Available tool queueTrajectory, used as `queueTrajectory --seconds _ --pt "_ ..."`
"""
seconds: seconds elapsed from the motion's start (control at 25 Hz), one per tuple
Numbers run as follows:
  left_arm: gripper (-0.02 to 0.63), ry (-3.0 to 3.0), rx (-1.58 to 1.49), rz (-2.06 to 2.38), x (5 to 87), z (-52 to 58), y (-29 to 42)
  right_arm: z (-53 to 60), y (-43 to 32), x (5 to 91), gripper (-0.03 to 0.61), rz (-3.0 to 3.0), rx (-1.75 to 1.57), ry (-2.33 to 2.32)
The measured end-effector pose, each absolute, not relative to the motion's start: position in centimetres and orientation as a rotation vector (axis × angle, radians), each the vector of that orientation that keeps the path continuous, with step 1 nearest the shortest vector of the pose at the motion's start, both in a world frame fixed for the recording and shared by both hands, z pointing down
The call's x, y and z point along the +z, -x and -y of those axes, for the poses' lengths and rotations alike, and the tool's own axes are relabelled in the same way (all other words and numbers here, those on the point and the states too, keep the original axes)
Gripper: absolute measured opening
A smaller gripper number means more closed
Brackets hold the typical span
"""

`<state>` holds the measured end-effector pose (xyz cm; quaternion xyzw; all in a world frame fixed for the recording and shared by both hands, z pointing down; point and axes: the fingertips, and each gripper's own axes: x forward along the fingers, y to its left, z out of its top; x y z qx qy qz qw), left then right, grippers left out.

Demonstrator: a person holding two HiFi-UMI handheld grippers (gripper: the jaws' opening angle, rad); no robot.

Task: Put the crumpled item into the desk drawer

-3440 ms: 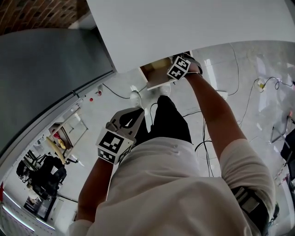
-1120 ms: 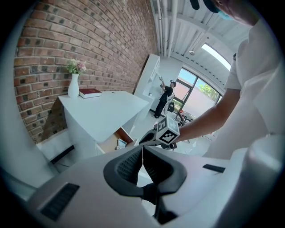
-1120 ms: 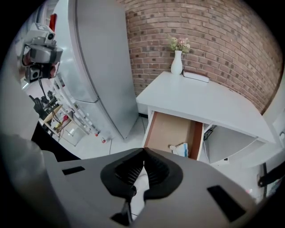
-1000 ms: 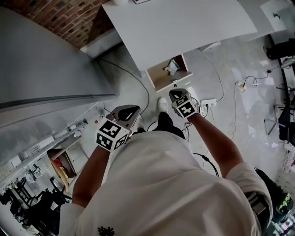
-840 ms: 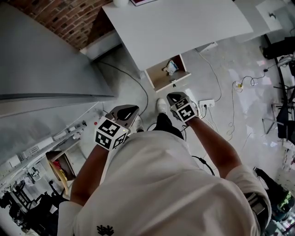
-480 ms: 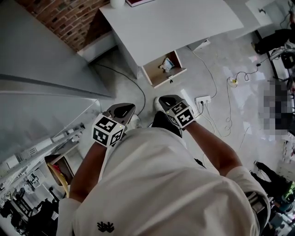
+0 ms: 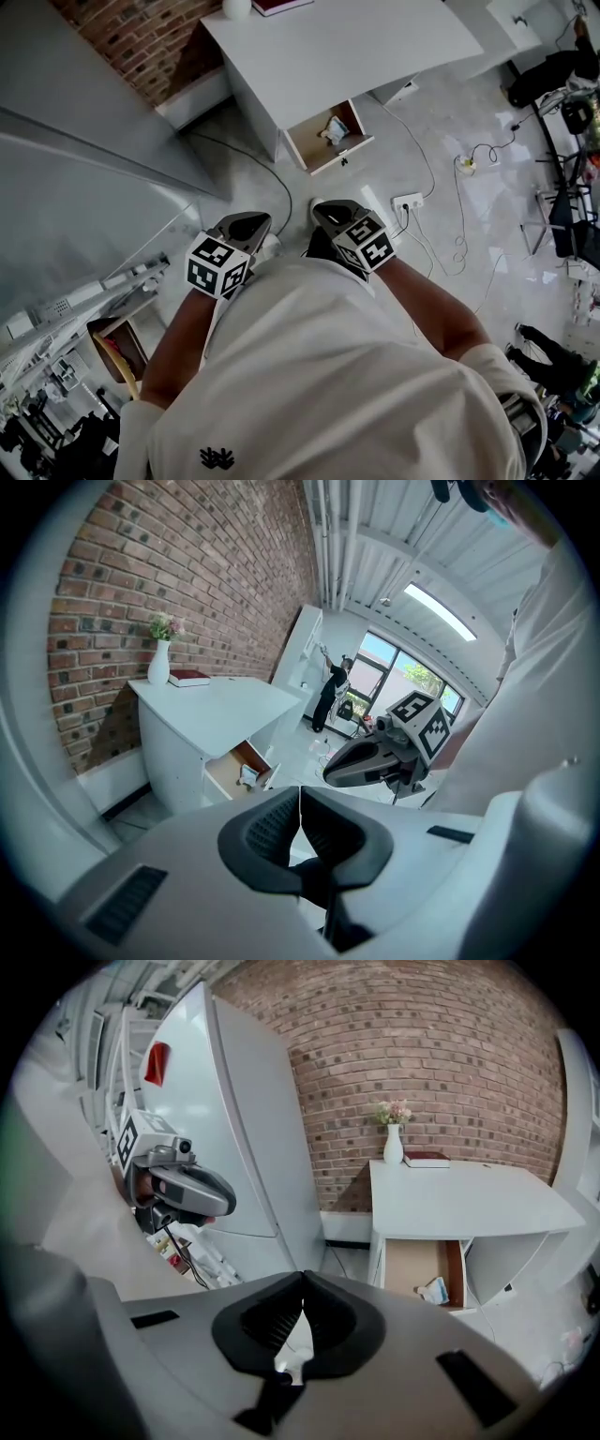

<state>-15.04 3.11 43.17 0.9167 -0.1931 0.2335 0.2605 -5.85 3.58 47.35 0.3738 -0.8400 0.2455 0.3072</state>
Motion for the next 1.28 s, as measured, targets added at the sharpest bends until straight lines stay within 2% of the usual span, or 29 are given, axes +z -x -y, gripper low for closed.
queueTrajectory --seconds 1.28 --pt "0.025 -2.47 0.652 0.513 44.3 -5.0 15.6 -4.6 6.7 45.9 0.028 2.258 0.628 -1.016"
